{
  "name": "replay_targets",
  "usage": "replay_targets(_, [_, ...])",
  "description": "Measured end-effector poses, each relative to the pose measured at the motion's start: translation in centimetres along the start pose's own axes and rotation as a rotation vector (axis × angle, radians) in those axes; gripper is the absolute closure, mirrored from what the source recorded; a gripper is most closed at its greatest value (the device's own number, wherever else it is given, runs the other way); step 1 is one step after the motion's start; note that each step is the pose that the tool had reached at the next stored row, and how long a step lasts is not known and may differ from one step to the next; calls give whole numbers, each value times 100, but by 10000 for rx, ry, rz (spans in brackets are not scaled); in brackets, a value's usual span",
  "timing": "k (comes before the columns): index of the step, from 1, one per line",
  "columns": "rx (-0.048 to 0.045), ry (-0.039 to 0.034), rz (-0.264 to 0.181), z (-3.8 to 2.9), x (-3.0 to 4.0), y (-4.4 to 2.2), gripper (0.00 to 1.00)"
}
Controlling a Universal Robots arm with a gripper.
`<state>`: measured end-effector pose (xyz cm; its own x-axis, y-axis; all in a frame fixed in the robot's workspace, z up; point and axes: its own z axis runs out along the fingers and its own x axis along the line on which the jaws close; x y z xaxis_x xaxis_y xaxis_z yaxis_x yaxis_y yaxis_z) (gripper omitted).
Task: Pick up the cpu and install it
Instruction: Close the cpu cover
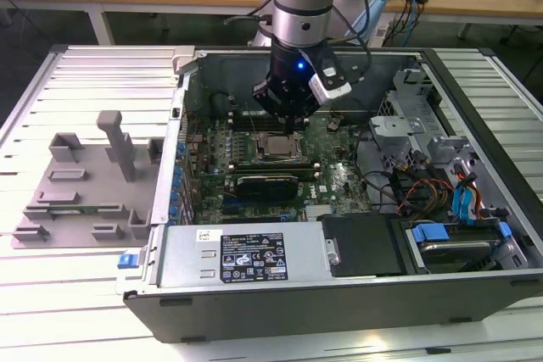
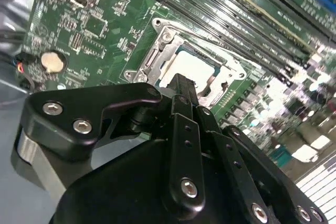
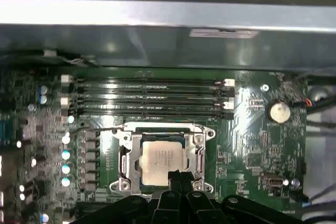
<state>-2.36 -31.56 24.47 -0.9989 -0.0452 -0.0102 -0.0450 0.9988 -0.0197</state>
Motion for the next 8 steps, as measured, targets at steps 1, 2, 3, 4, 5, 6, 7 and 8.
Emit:
replay_targets(1, [-2,-2,-107,0,0,0,89])
replay_targets(2, [-1,-2,-107,0,0,0,89])
replay_targets(3, [-2,-2,-108,0,0,0,89])
replay_targets(4, [-2,-3,-108,0,0,-1,89])
replay_targets(5, [-2,-2,-106,0,3,-7,89])
replay_targets(6, [-3,-3,-108,1,5,-12,89])
replay_targets(7, [-2,-2,-108,1,5,-12,89])
replay_targets(8, [-2,-2,-109,0,5,-12,89])
